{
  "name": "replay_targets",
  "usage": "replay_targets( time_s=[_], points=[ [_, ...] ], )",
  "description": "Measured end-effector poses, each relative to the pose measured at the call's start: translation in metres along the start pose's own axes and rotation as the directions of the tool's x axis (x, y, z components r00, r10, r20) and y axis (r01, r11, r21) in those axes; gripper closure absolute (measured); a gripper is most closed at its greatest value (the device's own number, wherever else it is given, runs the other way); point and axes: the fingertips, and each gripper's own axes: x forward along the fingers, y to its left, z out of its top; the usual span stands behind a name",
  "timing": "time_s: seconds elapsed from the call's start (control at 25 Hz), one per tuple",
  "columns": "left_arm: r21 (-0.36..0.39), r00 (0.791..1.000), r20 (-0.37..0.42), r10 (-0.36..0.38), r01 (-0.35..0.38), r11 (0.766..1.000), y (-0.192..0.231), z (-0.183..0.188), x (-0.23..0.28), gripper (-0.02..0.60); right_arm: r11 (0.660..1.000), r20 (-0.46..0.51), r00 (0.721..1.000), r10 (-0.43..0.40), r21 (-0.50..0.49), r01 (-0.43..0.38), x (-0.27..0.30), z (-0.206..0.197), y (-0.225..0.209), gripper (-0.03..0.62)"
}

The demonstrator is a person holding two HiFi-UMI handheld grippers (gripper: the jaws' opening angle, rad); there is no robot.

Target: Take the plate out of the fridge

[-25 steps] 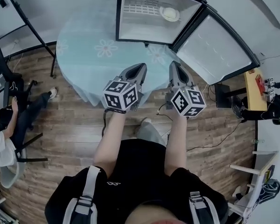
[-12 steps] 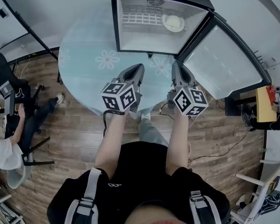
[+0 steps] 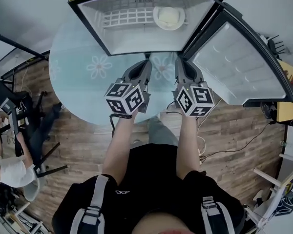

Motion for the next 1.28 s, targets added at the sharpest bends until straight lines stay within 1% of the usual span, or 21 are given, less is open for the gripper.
replay_targets(
  time_s=[0.08, 0.16, 0.24, 0.32, 0.4, 0.52, 0.6, 0.68, 0.72, 0.8, 0.84, 0.88, 0.96, 1.04, 1.12, 1.24, 1.28],
  points=[
    [0.012, 1.0, 0.006, 0.027, -0.027, 1.0, 0.006, 0.004, 0.017, 0.58, 0.999, -0.002, 1.0, -0.026, -0.031, 0.026, 0.009, 0.002, -0.014, 0.591],
    [0.02, 0.998, 0.023, 0.064, -0.064, 0.998, 0.013, 0.012, 0.031, 0.58, 0.998, 0.009, 0.999, -0.045, -0.037, 0.045, 0.019, 0.007, -0.027, 0.591],
    [0.029, 0.993, 0.038, 0.114, -0.115, 0.993, 0.023, 0.022, 0.043, 0.58, 0.999, 0.014, 0.999, -0.043, -0.002, 0.043, 0.029, 0.009, -0.035, 0.591],
    [0.043, 0.984, 0.047, 0.175, -0.177, 0.983, 0.032, 0.032, 0.053, 0.58, 0.999, 0.02, 0.999, -0.036, 0.037, 0.035, 0.04, 0.011, -0.041, 0.59],
    [0.042, 0.976, 0.064, 0.21, -0.213, 0.976, 0.035, 0.041, 0.063, 0.58, 0.998, 0.041, 0.999, -0.031, 0.061, 0.029, 0.049, 0.017, -0.046, 0.589],
    [0.021, 0.976, 0.096, 0.196, -0.199, 0.98, 0.029, 0.054, 0.079, 0.58, 0.996, 0.091, 0.995, -0.036, 0.09, 0.027, 0.063, 0.03, -0.052, 0.589],
    [0.014, 0.977, 0.107, 0.184, -0.187, 0.982, 0.022, 0.058, 0.084, 0.58, 0.994, 0.11, 0.993, -0.039, 0.106, 0.027, 0.067, 0.033, -0.052, 0.519],
    [-0.005, 0.972, 0.129, 0.194, -0.195, 0.981, 0.022, 0.062, 0.084, 0.578, 0.992, 0.118, 0.992, -0.034, 0.124, 0.019, 0.069, 0.036, -0.05, 0.479],
    [-0.023, 0.97, 0.137, 0.199, -0.198, 0.98, 0.023, 0.065, 0.086, 0.578, 0.991, 0.12, 0.992, -0.032, 0.133, 0.016, 0.07, 0.038, -0.049, 0.47],
    [-0.058, 0.973, 0.137, 0.184, -0.178, 0.982, 0.024, 0.068, 0.093, 0.575, 0.988, 0.119, 0.992, -0.037, 0.151, 0.019, 0.075, 0.04, -0.05, 0.47],
    [-0.074, 0.977, 0.132, 0.168, -0.159, 0.985, 0.023, 0.069, 0.097, 0.502, 0.987, 0.116, 0.992, -0.043, 0.162, 0.023, 0.077, 0.039, -0.05, 0.47],
    [-0.089, 0.98, 0.126, 0.153, -0.143, 0.986, 0.021, 0.069, 0.101, 0.46, 0.984, 0.109, 0.993, -0.047, 0.174, 0.028, 0.079, 0.037, -0.05, 0.47],
    [-0.113, 0.984, 0.108, 0.142, -0.13, 0.985, 0.021, 0.064, 0.104, 0.459, 0.979, 0.091, 0.994, -0.054, 0.201, 0.035, 0.08, 0.031, -0.05, 0.47],
    [-0.125, 0.985, 0.095, 0.147, -0.135, 0.983, 0.024, 0.06, 0.107, 0.457, 0.969, 0.088, 0.994, -0.06, 0.244, 0.037, 0.083, 0.029, -0.051, 0.47],
    [-0.135, 0.985, 0.095, 0.146, -0.133, 0.982, 0.027, 0.062, 0.108, 0.457, 0.959, 0.102, 0.993, -0.066, 0.282, 0.035, 0.087, 0.032, -0.051, 0.47],
    [-0.166, 0.984, 0.106, 0.143, -0.124, 0.978, 0.028, 0.064, 0.109, 0.457, 0.952, 0.114, 0.992, -0.056, 0.305, 0.018, 0.092, 0.035, -0.047, 0.47],
    [-0.173, 0.983, 0.112, 0.146, -0.125, 0.977, 0.029, 0.065, 0.109, 0.457, 0.95, 0.115, 0.992, -0.047, 0.311, 0.009, 0.094, 0.035, -0.046, 0.452]
  ],
)
